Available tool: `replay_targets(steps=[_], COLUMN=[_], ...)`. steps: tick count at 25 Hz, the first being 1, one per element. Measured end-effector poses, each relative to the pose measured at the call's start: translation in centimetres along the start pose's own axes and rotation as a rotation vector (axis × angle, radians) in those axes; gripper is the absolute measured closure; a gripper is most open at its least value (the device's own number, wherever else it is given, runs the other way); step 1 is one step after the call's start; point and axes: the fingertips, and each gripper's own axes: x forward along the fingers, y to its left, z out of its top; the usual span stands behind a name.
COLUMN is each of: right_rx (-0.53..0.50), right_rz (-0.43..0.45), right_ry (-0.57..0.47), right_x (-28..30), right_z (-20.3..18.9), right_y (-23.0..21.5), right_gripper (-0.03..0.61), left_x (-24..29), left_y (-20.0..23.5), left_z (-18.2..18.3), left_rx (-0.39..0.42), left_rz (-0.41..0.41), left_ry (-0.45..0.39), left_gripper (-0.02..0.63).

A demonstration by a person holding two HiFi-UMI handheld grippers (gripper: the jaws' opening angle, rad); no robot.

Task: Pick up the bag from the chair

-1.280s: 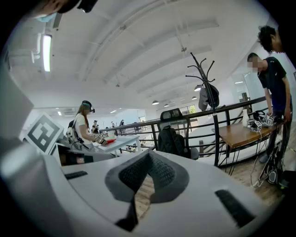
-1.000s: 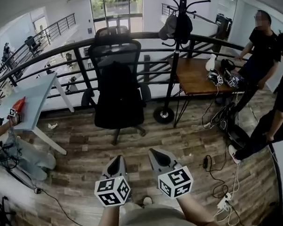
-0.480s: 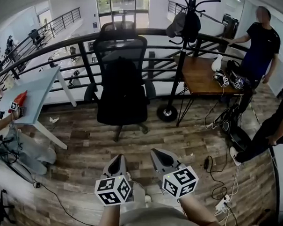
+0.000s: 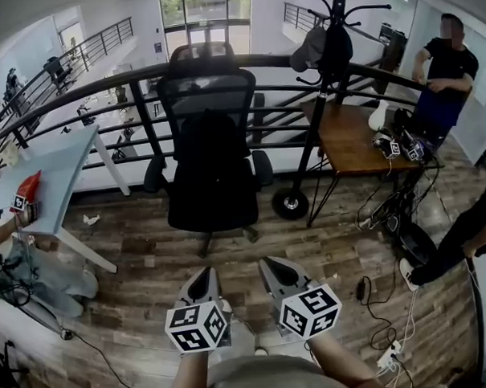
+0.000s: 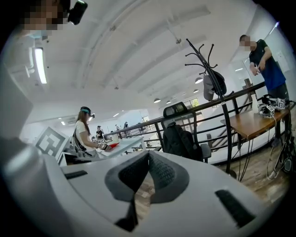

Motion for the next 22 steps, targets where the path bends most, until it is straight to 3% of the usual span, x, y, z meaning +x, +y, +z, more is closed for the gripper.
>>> replay_targets(steps=[22], right_rx=[0.002], right_rz=[-0.027], right_ry=[-0.014], right_x=[21.9], right_z=[7.2], right_y=[-2.4], right_gripper=[0.578], left_x=[15.4], left_y=[12.1], left_z=[11.2], left_rx=[0.004], left_rz=[-0.066], left_ry=[0.025], left_gripper=[0.611])
